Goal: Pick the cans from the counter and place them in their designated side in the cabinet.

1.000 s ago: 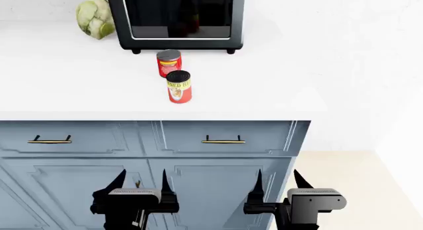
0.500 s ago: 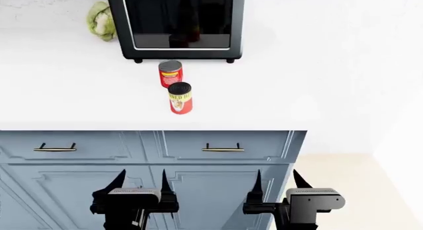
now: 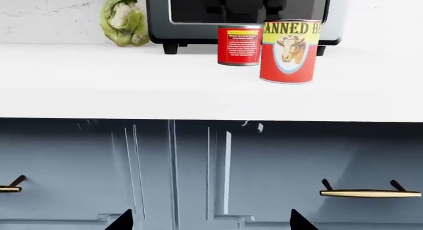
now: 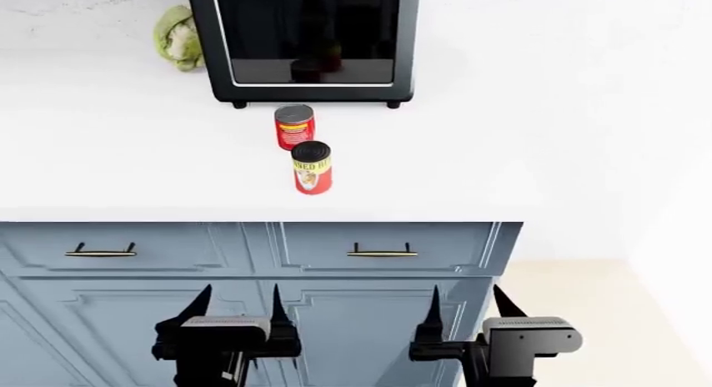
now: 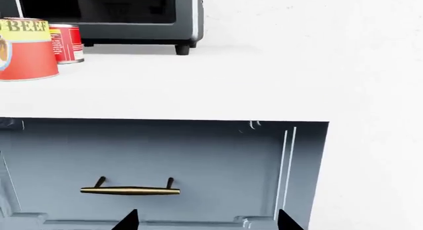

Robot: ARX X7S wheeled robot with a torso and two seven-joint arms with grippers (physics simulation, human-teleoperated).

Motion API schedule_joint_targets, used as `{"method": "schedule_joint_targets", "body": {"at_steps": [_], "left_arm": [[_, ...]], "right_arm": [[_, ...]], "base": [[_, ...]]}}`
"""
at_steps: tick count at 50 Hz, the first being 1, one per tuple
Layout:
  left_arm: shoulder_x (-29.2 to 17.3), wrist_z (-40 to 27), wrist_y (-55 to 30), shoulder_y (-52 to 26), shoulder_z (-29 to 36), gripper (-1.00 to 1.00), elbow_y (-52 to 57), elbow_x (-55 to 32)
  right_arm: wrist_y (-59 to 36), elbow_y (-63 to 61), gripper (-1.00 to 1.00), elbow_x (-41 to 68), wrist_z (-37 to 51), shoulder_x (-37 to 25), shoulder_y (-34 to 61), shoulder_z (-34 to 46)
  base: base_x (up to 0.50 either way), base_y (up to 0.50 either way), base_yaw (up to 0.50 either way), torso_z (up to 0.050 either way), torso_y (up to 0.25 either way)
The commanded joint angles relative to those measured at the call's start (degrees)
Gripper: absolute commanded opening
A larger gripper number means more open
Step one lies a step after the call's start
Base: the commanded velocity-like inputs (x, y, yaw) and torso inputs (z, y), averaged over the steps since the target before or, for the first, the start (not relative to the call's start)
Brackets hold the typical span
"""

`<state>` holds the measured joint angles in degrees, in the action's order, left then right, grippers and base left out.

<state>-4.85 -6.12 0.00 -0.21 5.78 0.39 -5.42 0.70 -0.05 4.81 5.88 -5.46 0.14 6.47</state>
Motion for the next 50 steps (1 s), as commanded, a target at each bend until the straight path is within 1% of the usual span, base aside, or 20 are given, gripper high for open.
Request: {"method": "schedule_joint_targets", "body": {"at_steps": [1,11,21,24,26,31,37,41,45,50], "left_arm": [[-0.81,-1.05,0.14,-0.07,0.60,1.00,0.02,-0.91],[-1.39,-1.61,0.34,-0.23,1.28,1.00,-0.28,-1.53],[-1.92,-2.32,-0.30,-0.52,1.98,1.00,-0.33,-1.82],[-2.23,-2.45,-0.72,0.06,1.68,1.00,1.70,-2.72],[-2.93,-3.28,-2.30,0.96,1.77,1.00,6.04,-2.12],[-5.24,-4.86,-10.99,1.67,0.86,1.00,19.56,-2.90],[-8.06,-6.42,-24.01,-1.50,-0.26,1.00,32.44,-4.02],[-9.44,-6.60,-31.16,-4.29,-0.80,1.00,38.22,-5.56],[-10.60,-6.81,-39.40,-8.81,-2.28,1.00,43.64,-8.10],[-11.62,-6.93,-48.01,-14.76,-4.68,1.00,47.49,-11.43]], "right_arm": [[0.18,-0.09,1.00,0.21,0.77,-0.74,-0.04,1.27],[0.27,-0.09,1.00,1.29,1.08,-1.18,0.05,1.72],[0.17,0.18,1.00,1.72,1.89,-1.46,0.39,2.20],[-0.83,-0.78,1.00,1.54,2.51,-1.60,0.50,2.35],[-4.48,-4.46,1.00,2.40,2.94,-1.85,0.43,2.20],[-16.21,-15.69,1.00,4.91,4.87,-2.61,1.91,1.26],[-29.43,-28.46,1.00,8.85,7.16,-3.37,5.15,-0.13],[-36.09,-34.86,1.00,10.51,8.85,-3.93,8.05,-1.04],[-44.50,-41.11,1.00,13.20,10.78,-4.28,12.84,-2.86],[-54.38,-46.63,1.00,16.89,12.86,-4.36,19.05,-5.27]], "base": [[0.00,0.50,0.00,0.000,0.000],[0.00,0.47,0.00,0.000,0.000],[0.00,0.00,0.00,0.000,0.000],[0.00,0.00,0.00,0.000,0.000],[0.00,0.00,0.00,0.000,0.000],[0.00,0.00,0.00,0.000,0.000],[0.00,0.00,0.00,0.000,0.000],[0.00,0.00,0.00,0.000,0.000],[0.00,0.00,0.00,0.000,0.000],[0.00,0.00,0.00,0.000,0.000]]}}
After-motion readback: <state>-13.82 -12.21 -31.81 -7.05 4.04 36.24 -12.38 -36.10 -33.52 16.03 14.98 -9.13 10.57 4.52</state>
